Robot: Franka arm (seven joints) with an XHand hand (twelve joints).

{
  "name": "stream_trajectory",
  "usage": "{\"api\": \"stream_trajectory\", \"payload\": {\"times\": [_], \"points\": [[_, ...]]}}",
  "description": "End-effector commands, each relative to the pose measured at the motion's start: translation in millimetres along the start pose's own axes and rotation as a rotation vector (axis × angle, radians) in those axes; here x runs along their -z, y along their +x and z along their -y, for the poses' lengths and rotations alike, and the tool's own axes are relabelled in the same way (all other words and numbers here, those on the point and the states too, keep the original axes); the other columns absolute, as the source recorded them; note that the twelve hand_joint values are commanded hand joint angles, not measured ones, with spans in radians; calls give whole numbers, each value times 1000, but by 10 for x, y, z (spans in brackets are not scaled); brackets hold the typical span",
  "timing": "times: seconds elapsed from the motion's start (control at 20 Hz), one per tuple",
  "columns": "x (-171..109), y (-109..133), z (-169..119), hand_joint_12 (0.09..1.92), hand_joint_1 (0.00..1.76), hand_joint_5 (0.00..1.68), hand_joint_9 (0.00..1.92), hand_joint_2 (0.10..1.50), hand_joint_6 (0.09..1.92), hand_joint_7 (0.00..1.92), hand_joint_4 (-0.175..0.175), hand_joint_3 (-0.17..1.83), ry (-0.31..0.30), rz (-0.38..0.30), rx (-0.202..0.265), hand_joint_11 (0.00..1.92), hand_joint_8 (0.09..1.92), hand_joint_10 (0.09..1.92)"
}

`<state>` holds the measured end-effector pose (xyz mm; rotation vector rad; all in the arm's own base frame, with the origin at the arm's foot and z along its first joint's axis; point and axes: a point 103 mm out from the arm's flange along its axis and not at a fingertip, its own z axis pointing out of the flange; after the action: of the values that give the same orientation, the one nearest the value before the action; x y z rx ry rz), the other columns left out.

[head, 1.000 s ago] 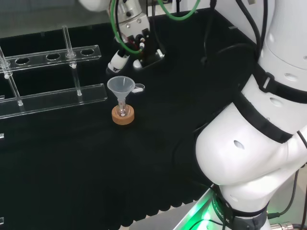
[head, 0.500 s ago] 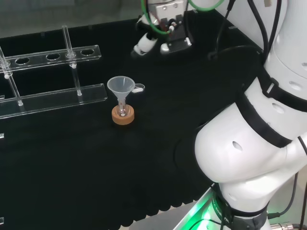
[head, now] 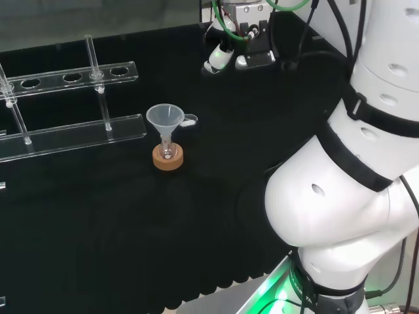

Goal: Pick up the weighing funnel.

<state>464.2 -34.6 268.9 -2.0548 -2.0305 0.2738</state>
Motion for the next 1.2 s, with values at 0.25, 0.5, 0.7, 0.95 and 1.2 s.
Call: {"api": "stream_trajectory", "payload": {"times": [0.25,0.5,0.7,0.95,1.2], "points": [[-395,-337,-492,1380,850,541,529,655,87,267,-40,555,26,-11,30,277,699,633],[-605,-303,-651,1375,848,551,543,646,87,280,-40,561,53,21,53,291,701,630],[-794,-191,-764,1371,849,564,555,642,87,293,-40,564,85,42,63,304,703,628],[-1039,-58,-913,1358,849,573,566,638,87,307,-39,570,103,75,70,318,703,617],[-1185,72,-1042,1354,832,585,577,636,87,313,-39,570,126,89,79,326,701,613]]}}
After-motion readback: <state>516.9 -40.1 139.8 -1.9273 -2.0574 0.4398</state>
